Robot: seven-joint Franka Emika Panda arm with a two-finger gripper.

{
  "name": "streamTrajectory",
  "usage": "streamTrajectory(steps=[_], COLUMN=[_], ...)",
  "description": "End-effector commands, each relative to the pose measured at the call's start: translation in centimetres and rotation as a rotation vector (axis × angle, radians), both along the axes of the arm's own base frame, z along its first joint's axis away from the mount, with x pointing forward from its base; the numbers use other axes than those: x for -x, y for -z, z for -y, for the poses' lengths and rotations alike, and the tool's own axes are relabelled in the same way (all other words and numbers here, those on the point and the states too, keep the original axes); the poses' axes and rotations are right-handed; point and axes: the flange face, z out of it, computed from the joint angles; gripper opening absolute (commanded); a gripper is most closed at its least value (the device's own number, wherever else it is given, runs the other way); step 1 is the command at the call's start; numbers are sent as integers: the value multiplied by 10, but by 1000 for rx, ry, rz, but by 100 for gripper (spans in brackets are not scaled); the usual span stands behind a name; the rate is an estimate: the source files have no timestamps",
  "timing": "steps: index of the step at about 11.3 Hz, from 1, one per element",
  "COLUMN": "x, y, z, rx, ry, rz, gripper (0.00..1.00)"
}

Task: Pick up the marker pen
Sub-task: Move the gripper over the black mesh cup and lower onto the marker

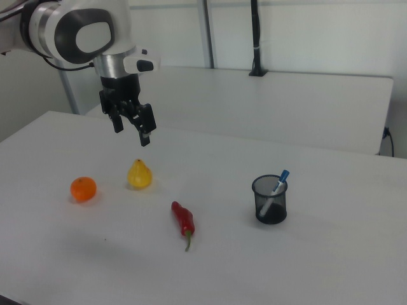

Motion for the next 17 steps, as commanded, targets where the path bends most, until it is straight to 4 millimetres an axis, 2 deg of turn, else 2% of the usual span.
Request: streamTrajectory(steps=[1, 3, 4, 6, 8, 10, 13, 16, 17], x=[1, 0, -4, -13, -19, -34, -63, -87, -94], y=[-3, -1, 7, 6, 5, 14, 54, 80, 90], z=[14, 25, 29, 42, 61, 87, 136, 184, 194], rx=[13, 21, 24, 30, 31, 48, 96, 115, 134], ry=[-4, 15, 24, 49, 86, 137, 225, 313, 324], rz=[-18, -15, -28, 7, 67, 139, 233, 352, 372], gripper=[100, 100, 100, 100, 100, 100, 100, 100, 100])
